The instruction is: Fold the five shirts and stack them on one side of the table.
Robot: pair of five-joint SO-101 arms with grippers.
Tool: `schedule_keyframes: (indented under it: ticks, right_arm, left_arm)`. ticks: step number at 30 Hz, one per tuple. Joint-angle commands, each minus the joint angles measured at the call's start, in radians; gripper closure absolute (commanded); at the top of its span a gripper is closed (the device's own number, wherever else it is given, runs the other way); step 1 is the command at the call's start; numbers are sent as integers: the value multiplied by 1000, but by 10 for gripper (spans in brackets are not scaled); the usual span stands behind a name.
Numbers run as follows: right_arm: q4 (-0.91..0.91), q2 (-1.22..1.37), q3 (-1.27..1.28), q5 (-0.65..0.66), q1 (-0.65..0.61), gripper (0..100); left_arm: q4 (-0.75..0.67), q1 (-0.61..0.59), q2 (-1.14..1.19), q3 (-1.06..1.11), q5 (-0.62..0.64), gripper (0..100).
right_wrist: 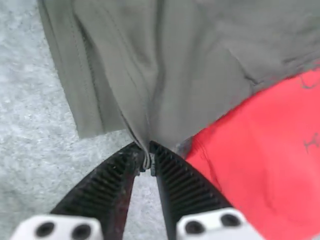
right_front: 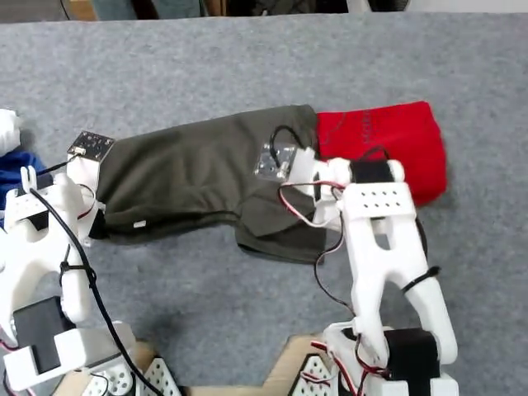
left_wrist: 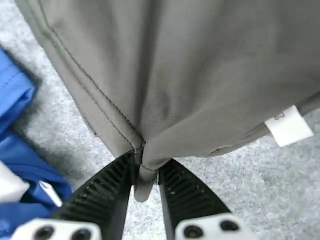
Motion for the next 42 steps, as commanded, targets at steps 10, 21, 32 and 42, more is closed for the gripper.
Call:
schedule_keyframes:
  ticks: [10,21,32,42]
  right_arm:
    - [219,-25,-229,-222,-141,985]
    - [143,-24,-90,-187,-89,985]
    - [68,-16,137,26,51,980]
    - [-2,-22,41,-17,94,708]
  left_arm:
    - [-11,5,-2,-19,0,971]
    - [-6,7,-2,-19,-3,970]
    - [-12,8,-2,-7,-72,966]
    - [-5,-1,-12,-15,-84,798]
